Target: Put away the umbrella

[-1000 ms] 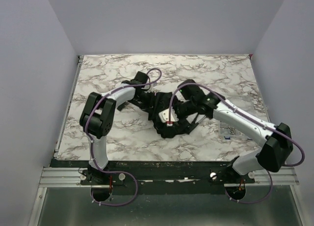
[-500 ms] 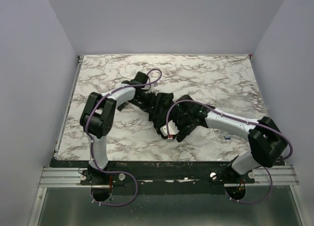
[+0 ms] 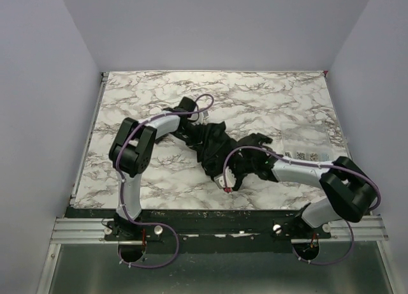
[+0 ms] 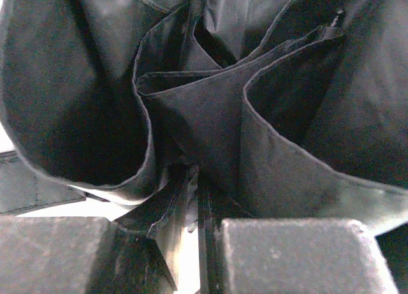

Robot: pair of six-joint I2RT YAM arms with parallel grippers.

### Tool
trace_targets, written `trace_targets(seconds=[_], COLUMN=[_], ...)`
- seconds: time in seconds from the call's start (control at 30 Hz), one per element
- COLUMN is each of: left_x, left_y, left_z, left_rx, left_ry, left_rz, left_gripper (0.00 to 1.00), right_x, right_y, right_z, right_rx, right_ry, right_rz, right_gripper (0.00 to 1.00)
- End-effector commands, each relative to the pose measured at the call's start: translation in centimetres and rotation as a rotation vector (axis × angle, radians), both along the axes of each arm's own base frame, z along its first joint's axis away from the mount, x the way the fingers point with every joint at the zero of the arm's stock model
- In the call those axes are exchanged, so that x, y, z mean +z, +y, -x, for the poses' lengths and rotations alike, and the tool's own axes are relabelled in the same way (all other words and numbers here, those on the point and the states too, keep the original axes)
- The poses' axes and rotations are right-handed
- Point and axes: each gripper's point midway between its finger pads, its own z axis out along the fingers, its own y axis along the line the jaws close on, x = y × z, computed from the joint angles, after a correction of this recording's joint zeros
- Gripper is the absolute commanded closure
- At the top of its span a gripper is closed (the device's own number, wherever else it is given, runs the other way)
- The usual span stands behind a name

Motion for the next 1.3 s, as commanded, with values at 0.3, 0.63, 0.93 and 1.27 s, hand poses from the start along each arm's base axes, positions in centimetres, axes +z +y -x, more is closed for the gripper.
trace_targets(seconds=[0.3,0.63,0.93,1.27], left_x=[-0.8,-1.2,0.6,5.9], left_y=[-4.0,-5.6,-7.1,-7.0], left_z=[3.1,6.2,6.6,3.5], left_rx=[-0.119,-0.203,-0.221,-0.147], left_ry=[0.108,0.113,0.120,0.023], left_rz=[0.016,-0.012,0.075,0.178], left_gripper=[0.85,0.86,0.82,0.68], right_x=[-0.1,-2.7,-7.4,-10.4], right_y=[1.3,0.7,-1.0,-2.8], right_z=[-0.5,-1.6,-0.8,0.7], right_rx=[0.076,-0.033,-0.091,-0.115], right_ry=[-0.181,-0.057,0.170,0.318], right_rz=[-0.113,-0.014,0.216,0.368], right_gripper=[0.01,0.03,0.27,0.39])
